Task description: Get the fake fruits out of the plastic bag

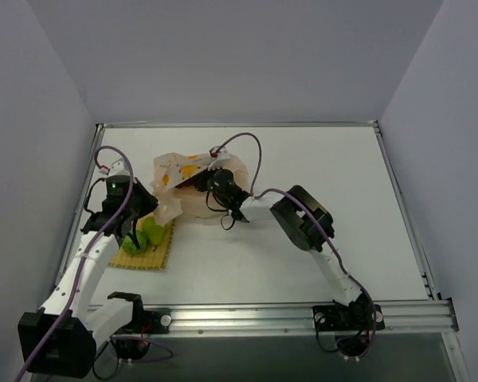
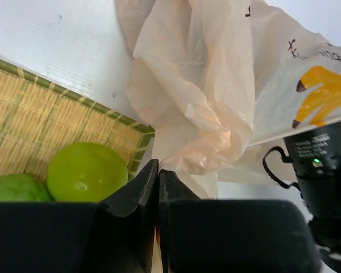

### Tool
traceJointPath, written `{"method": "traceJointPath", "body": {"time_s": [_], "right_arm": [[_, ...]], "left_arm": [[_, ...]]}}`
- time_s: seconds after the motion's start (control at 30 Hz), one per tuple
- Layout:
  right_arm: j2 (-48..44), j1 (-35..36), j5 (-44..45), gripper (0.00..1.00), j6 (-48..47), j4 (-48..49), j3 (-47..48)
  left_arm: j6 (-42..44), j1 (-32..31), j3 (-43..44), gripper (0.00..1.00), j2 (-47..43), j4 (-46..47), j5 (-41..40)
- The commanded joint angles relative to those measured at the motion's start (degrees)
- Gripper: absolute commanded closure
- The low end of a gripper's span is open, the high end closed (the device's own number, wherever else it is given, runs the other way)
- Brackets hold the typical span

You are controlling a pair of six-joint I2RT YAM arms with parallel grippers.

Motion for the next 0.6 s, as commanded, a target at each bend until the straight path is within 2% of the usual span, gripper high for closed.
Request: {"method": "traceJointPath", "body": {"time_s": [0.0, 0.27, 0.4, 0.57], "right_arm": [[-9.1, -0.1, -1.9, 1.0, -0.5, 10.0, -5.5], [-17.2, -0.2, -6.3, 1.0, 0.6, 11.9, -11.1], [-21.4, 0.1, -7.5, 1.0, 0.6, 11.9, -12.7], [-27.9, 1.2, -7.1, 1.0, 1.2, 12.8, -16.5]], "left_arm": [[-1.8, -0.7, 0.6, 0.98, 0.0, 3.0, -2.1], [-4.4, -5.0, 3.0, 0.98, 5.4, 10.4, -4.8], [-5.2, -10.1, 4.6, 0.98, 9.0, 12.4, -8.8], [-5.9, -10.4, 7.3, 0.98, 11.7, 14.5, -12.1]]}}
